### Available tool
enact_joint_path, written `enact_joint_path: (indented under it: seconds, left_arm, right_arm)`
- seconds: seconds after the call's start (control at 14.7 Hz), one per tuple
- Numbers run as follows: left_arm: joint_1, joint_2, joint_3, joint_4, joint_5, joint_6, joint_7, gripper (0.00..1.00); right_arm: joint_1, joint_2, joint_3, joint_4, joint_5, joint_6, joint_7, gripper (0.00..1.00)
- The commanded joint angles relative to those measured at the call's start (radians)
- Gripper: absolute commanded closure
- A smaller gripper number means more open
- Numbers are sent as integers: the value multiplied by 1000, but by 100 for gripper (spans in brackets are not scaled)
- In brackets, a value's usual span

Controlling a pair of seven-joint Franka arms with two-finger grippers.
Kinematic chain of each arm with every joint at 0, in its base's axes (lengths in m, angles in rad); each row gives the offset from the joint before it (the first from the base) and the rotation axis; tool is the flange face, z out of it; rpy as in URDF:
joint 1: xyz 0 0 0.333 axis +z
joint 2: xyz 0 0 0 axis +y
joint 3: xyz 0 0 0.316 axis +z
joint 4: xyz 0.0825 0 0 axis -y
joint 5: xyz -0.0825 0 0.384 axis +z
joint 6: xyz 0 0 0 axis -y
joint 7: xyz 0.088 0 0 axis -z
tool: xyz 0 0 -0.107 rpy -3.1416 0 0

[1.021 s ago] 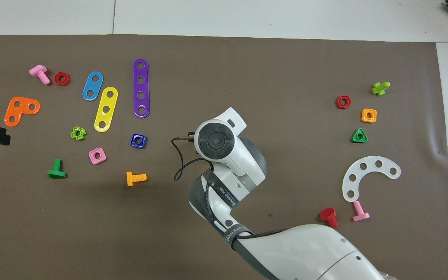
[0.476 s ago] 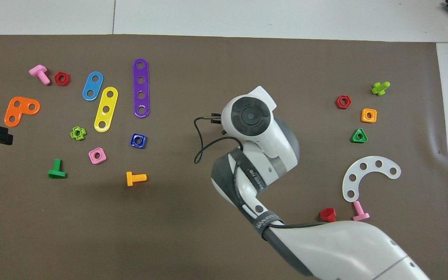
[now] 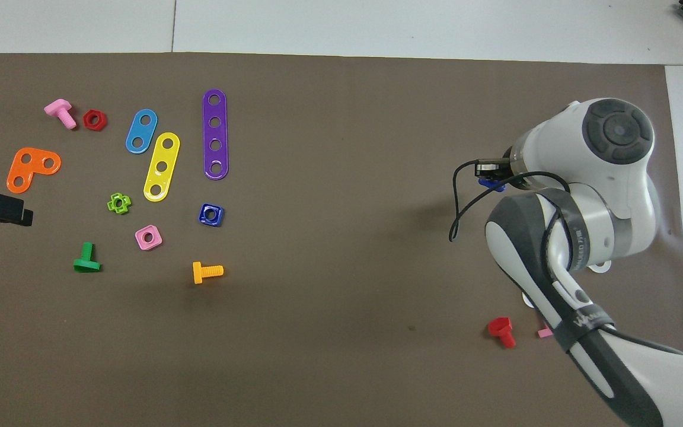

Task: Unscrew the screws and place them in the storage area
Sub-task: 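Set the blue triangle beside the green triangle and open the right gripper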

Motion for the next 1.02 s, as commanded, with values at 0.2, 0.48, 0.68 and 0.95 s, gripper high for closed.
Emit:
enact_joint_path:
  seconds: [0.2, 0.48, 0.68, 0.95]
  left_arm:
    - [-19, -16, -22, 51, 53, -102, 6, 0]
    - [-19, -21, -24, 61, 47, -114, 56, 0]
    - [-19, -22, -24, 90, 41, -110, -18, 0]
    - [-19, -21, -36, 111, 45, -97, -111, 0]
  right_arm:
    - [-114, -52, 19, -227, 19, 211, -113, 100]
    - [-126, -38, 19, -269, 20, 281, -105, 100]
    - [-126, -32, 19, -277, 32, 291, -101, 79]
    - [-125, -41, 17, -200, 44, 204, -91, 0]
